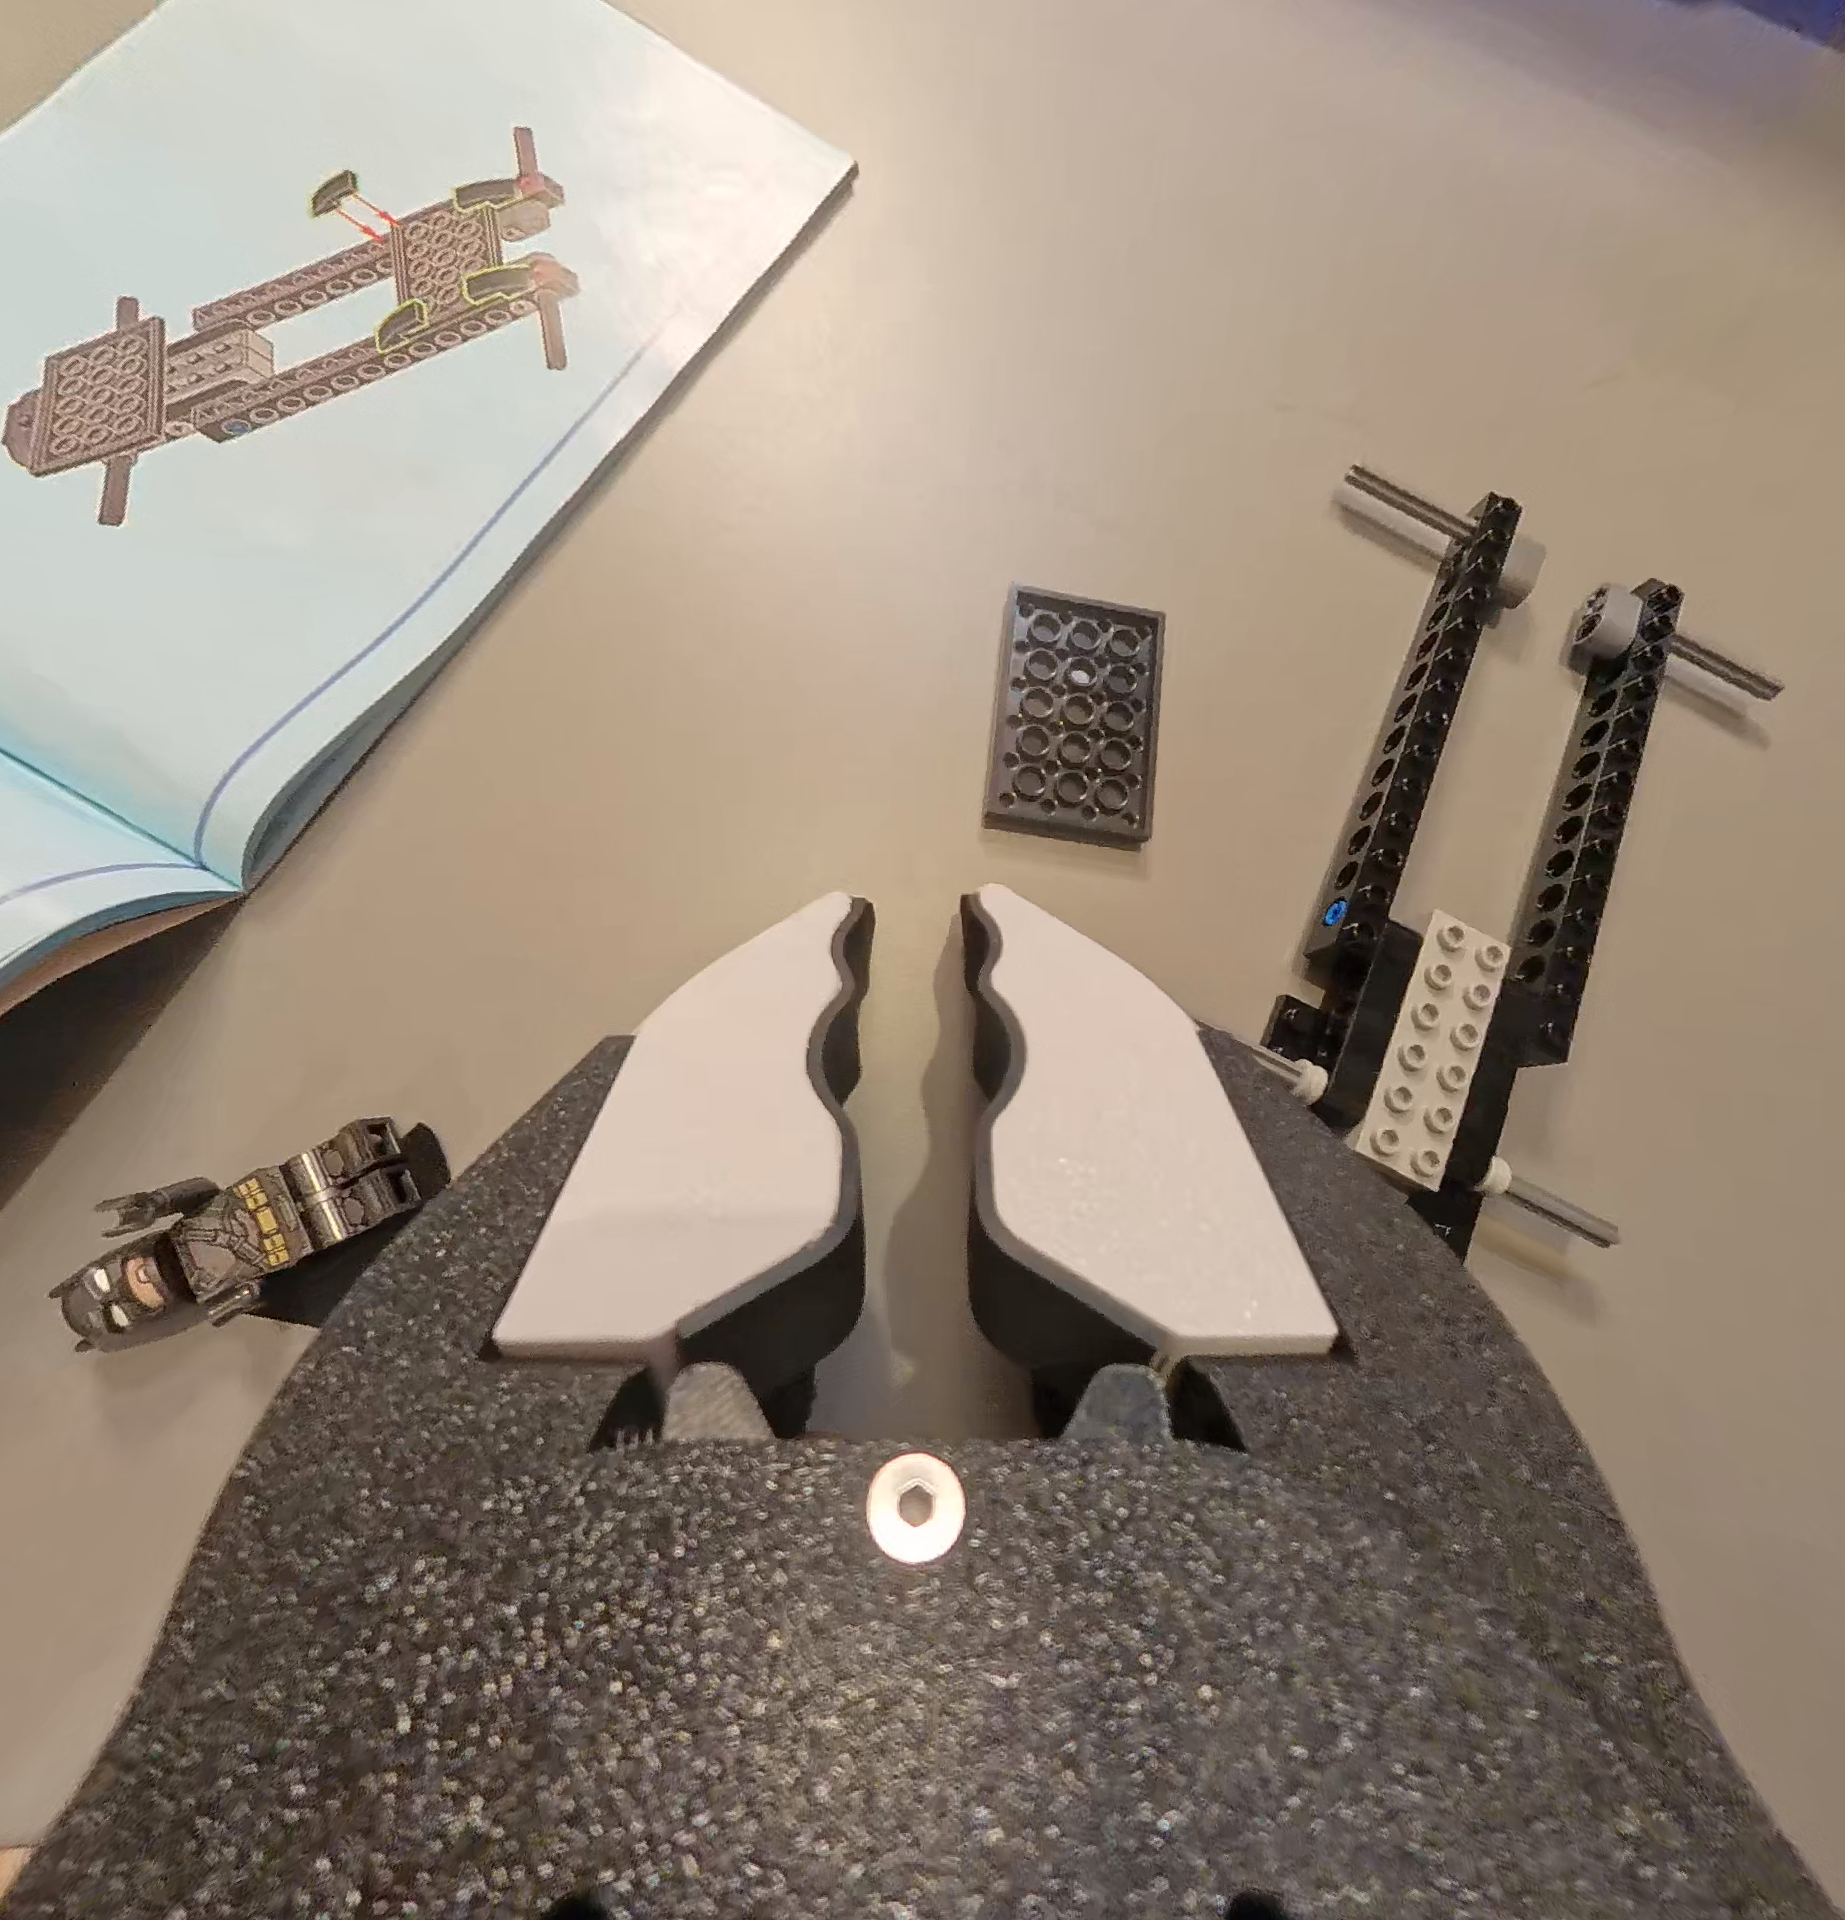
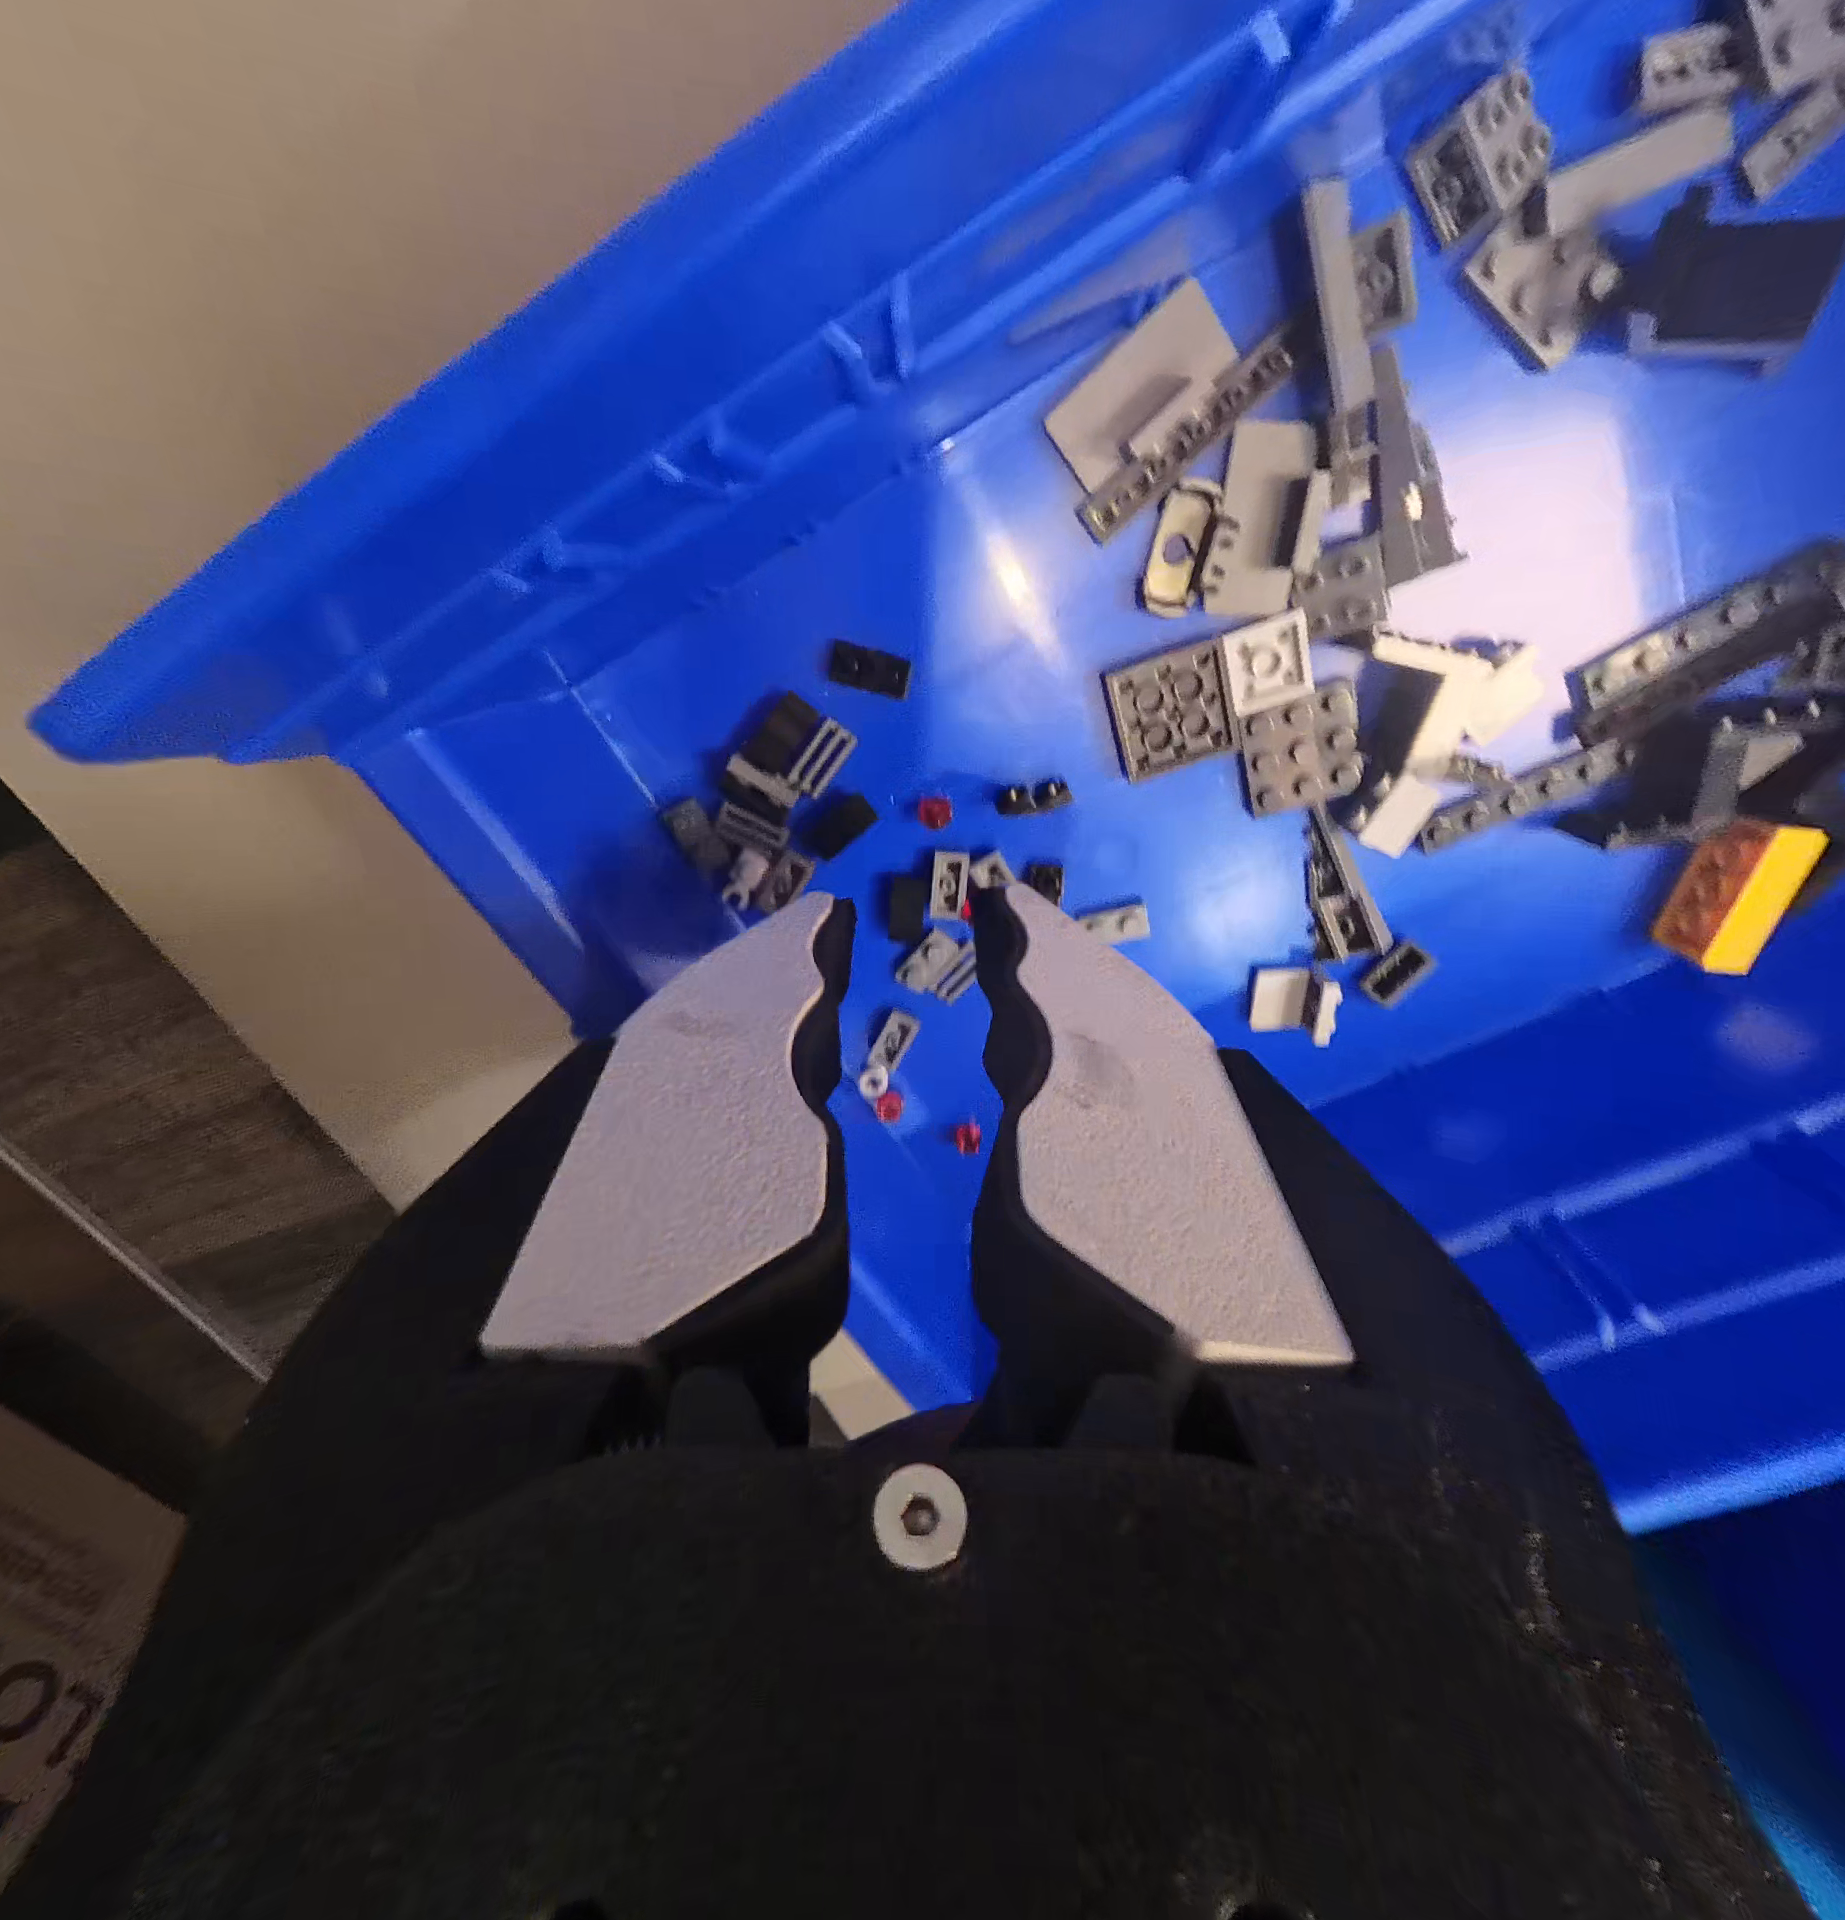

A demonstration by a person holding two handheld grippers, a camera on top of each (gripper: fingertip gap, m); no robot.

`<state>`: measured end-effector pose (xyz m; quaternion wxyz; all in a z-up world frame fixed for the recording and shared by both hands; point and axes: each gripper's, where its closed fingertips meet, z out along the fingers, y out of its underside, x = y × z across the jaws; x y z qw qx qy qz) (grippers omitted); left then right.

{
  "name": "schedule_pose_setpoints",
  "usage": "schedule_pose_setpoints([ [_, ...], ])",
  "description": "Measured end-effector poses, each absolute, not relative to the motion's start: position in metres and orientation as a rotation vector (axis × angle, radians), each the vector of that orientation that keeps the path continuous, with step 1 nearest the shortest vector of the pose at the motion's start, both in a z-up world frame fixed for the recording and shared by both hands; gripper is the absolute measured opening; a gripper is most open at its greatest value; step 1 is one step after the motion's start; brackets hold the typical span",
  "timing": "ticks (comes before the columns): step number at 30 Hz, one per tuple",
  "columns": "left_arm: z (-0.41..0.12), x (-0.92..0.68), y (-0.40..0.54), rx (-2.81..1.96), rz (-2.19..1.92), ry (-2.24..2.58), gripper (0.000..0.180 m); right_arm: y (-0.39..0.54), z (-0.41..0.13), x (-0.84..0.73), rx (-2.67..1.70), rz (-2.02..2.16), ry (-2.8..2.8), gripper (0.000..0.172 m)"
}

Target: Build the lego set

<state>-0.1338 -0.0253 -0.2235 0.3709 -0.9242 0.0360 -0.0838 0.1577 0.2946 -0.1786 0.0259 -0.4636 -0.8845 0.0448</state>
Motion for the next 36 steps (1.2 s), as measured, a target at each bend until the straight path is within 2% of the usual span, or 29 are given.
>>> schedule_pose_setpoints([
  [11,-0.224,-0.134,-0.026,-2.371,-0.182,0.095,0.018,0.293,-0.213,0.152,-1.313,0.162,-2.812,0.018],
  [26,-0.224,-0.135,-0.026,-2.37,-0.175,0.091,0.018,0.297,-0.224,0.151,-1.317,0.131,-2.798,0.015],
  [30,-0.224,-0.137,-0.026,-2.368,-0.189,0.063,0.019,0.296,-0.225,0.15,-1.32,0.144,-2.796,0.008],
  [36,-0.224,-0.136,-0.026,-2.368,-0.184,0.075,0.021,0.297,-0.221,0.147,-1.328,0.165,-2.767,0.007],
])
